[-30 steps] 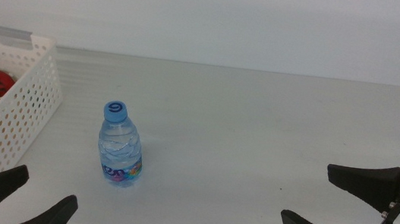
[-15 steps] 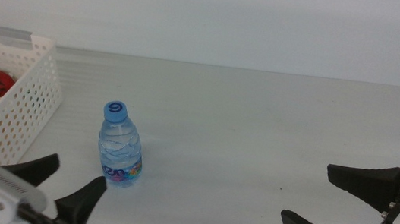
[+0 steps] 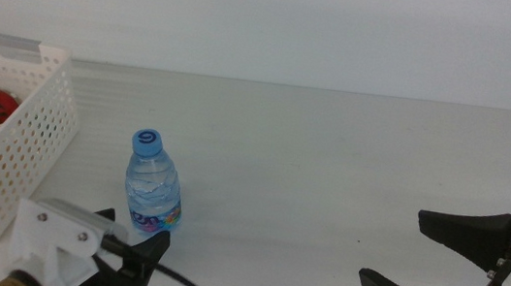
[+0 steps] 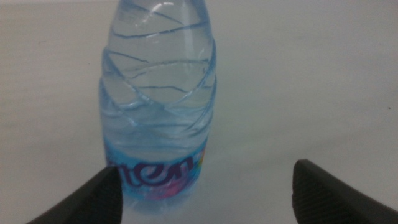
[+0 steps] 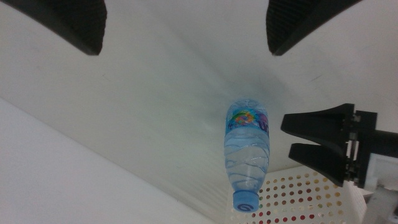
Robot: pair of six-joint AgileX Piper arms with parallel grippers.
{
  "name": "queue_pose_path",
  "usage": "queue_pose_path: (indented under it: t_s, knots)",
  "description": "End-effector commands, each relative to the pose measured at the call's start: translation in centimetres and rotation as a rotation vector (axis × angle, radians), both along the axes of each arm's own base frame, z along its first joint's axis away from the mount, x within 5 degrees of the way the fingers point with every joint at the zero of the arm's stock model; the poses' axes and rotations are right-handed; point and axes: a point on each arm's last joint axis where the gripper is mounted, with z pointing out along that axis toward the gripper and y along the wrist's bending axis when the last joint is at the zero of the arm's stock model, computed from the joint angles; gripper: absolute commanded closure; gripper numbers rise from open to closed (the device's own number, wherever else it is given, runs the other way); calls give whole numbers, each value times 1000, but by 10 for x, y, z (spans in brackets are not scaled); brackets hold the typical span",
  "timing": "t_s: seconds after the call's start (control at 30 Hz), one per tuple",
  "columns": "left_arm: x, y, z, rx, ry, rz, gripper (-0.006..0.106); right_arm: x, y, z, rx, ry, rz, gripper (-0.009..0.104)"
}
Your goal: Use arms to grab the bottles and put them into the dustbin to the left of the table.
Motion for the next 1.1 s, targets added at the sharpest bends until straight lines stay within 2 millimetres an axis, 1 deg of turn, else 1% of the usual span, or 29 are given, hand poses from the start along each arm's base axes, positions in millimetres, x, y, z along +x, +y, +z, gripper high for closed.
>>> queue_pose_path:
  t_s: [0.0,0.1,0.3,0.4,0.63,0.7,0.8,0.9,1.07]
  knots:
    - [10,-6,23,-108,-196,-1,10,2,2,16,56,-83,2,28]
    - [15,-8,25,-104,-213,3,10,2,2,16,56,-83,2,28]
    - [29,-6,29,-75,-224,36,10,2,2,16,56,-83,2,28]
    - [40,-3,30,-54,-208,39,10,2,2,16,56,-83,2,28]
    - [68,0,39,-30,-193,-14,10,2,2,16,56,-83,2,28]
    - [78,-1,39,-42,-191,-24,10,2,2,16,56,-83,2,28]
    - [90,-4,34,-64,-174,-31,10,2,2,16,56,-83,2,28]
    - [95,-6,28,-97,-189,-29,10,2,2,16,56,-83,2,28]
    - [95,-4,24,-141,-238,-2,10,2,2,16,56,-83,2,28]
